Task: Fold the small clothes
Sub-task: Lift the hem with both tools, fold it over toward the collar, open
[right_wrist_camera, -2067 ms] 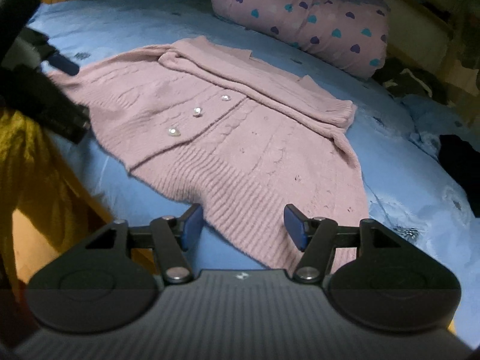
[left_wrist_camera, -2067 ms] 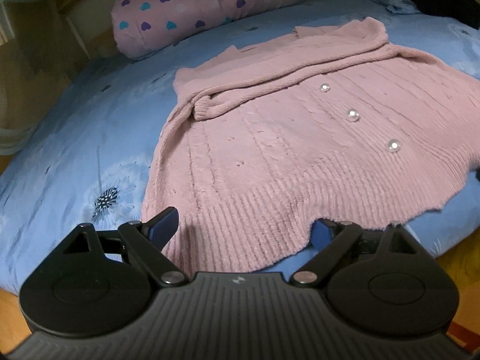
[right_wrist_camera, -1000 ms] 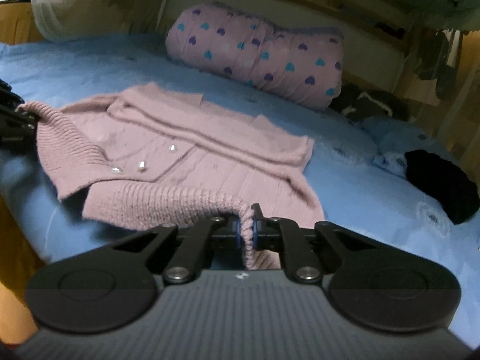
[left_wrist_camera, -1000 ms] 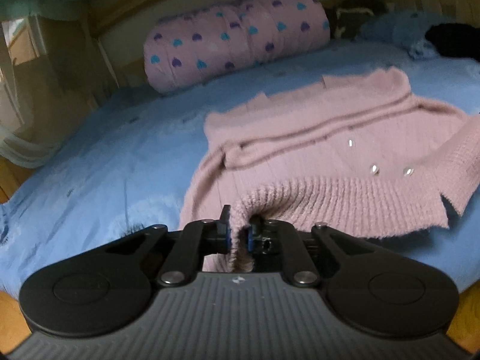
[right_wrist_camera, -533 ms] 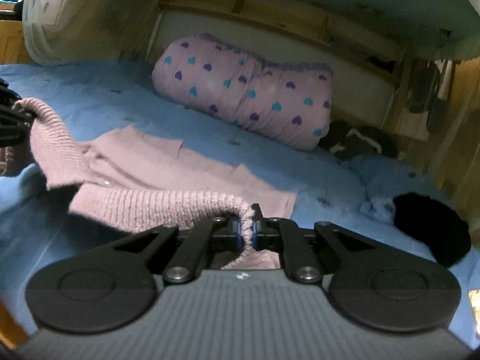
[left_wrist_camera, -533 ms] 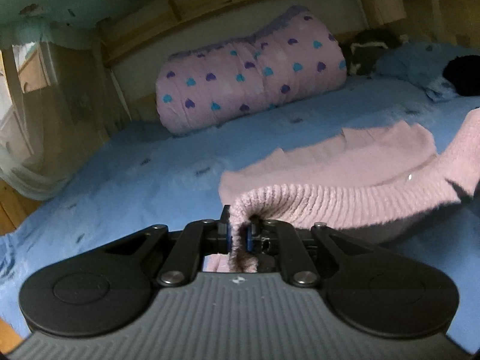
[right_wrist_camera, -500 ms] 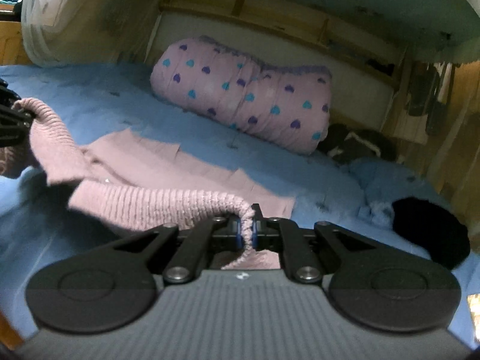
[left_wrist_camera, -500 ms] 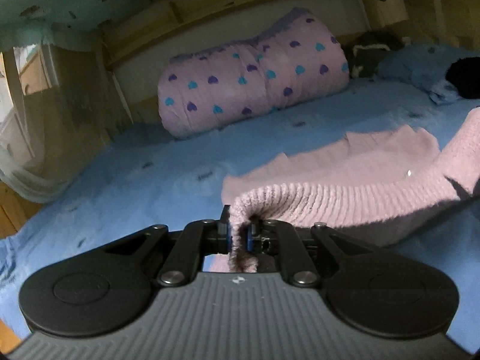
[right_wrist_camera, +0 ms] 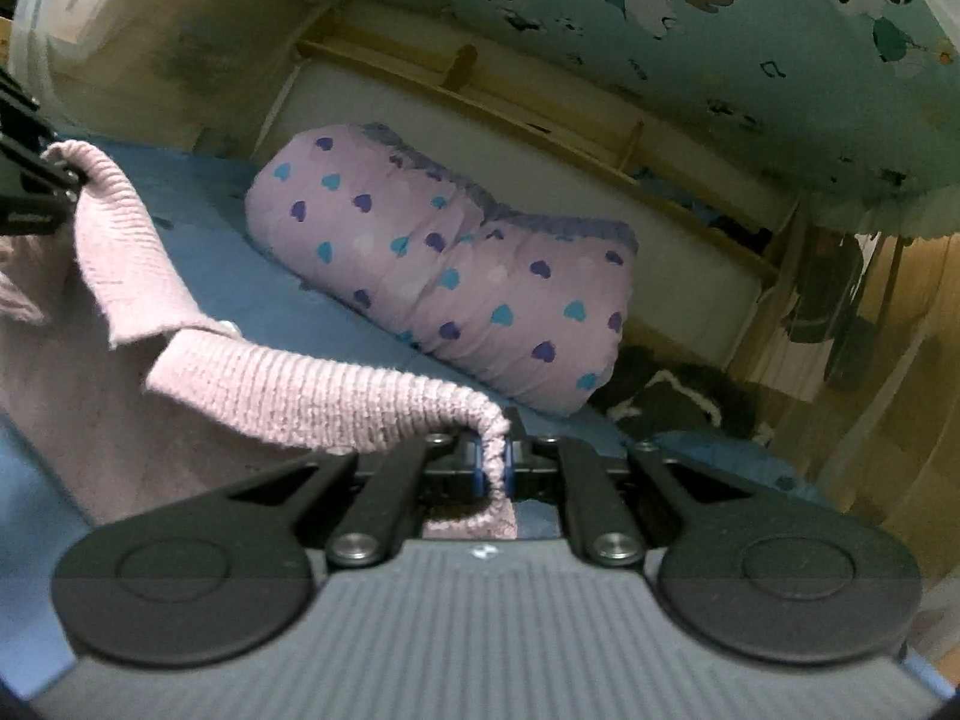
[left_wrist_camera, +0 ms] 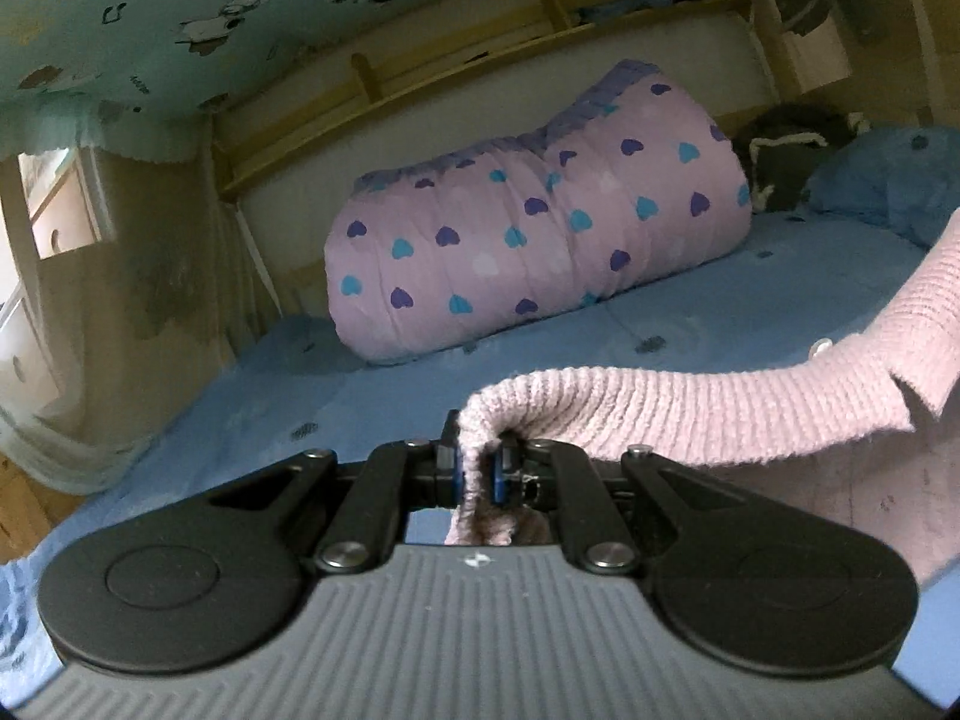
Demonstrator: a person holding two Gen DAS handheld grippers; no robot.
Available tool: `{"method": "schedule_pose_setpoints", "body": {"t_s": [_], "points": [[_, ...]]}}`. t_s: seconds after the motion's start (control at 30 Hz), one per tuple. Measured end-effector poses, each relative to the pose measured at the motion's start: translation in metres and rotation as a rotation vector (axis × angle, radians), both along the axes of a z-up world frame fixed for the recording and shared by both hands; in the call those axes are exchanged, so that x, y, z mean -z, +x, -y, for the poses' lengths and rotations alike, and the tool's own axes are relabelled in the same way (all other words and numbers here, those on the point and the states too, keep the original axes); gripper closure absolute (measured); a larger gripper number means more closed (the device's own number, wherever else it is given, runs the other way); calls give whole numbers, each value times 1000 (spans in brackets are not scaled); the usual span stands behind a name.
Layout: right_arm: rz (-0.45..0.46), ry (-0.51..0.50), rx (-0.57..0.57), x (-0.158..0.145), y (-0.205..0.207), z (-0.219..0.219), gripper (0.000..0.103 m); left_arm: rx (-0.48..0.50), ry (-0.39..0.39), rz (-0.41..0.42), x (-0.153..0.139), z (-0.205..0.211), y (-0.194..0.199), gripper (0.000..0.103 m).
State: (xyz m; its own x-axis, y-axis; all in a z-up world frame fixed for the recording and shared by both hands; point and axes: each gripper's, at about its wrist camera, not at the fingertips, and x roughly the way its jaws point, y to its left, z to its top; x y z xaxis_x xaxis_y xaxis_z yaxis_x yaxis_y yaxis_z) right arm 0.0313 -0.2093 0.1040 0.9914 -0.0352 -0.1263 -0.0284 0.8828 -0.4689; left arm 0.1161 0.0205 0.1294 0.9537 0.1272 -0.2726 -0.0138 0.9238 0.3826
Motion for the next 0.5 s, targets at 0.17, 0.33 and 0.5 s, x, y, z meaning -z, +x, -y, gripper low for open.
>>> {"method": "schedule_pose_setpoints", "body": {"t_s": [0.17,0.33,0.5], "points": [[-3,-32,22,7,50,0,95,-13,23,-28,21,11,62,93],[-59,-41,48,34,96,0,95,-31,57,-107,65,16,122,93],[-165,-35,58,69,136,3,95,-40,78,-208,114,14,160,93]]}}
